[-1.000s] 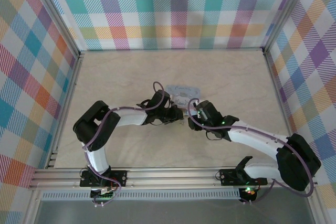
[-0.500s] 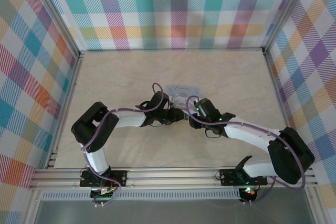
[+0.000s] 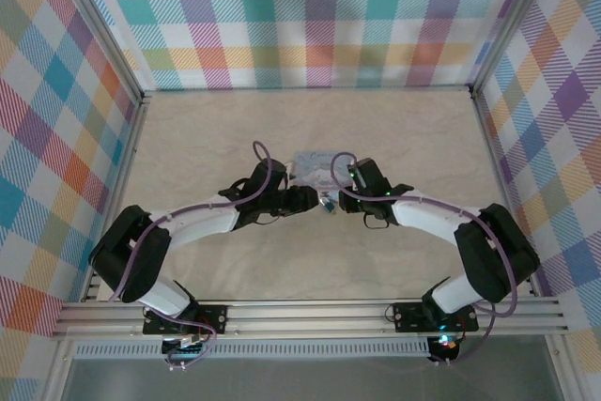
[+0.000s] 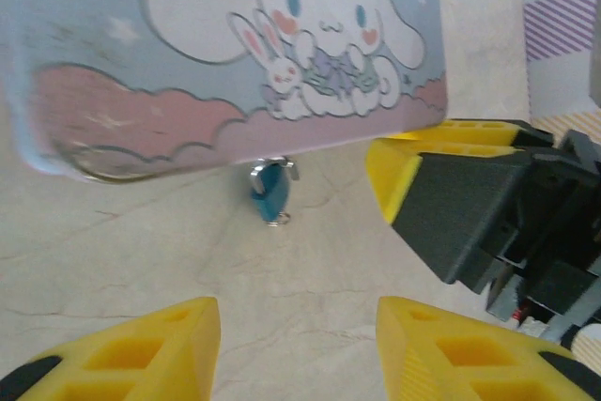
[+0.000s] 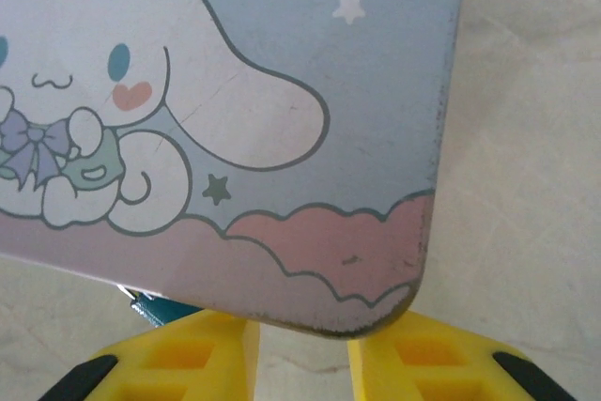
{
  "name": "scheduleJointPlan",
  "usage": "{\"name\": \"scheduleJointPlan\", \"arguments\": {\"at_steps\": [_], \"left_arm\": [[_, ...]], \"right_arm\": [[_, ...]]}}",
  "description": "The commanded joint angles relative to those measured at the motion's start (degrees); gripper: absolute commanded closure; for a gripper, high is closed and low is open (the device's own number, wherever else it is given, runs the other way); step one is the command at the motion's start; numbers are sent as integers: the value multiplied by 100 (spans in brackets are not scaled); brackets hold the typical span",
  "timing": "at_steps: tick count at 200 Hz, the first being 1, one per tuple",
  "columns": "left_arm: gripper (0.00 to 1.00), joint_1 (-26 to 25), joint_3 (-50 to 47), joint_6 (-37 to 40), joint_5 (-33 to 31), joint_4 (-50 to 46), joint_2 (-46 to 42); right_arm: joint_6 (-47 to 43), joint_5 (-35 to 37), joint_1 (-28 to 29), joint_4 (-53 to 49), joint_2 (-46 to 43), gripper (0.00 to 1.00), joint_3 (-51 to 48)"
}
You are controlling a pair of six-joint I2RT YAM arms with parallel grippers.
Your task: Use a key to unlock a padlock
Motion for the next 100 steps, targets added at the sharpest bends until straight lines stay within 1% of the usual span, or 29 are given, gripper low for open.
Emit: {"name": "scheduleJointPlan", "arguments": {"at_steps": [1,25,52,100], "left_arm": [[50,139,248,269,-402,-459,-184],[49,264,421,376,-610,-670,-169],[47,445,544,375,-755,-717,-87],[47,728,906,402,-848,-736,310]], "right_arm": [[-151,-13,-3,58,-20,65,137],[-135,-115,41,2,-301,61,-90],[-209,1,225,-202,-581,56,-303],[-210,345,696,-26,-417,53,-509]]}}
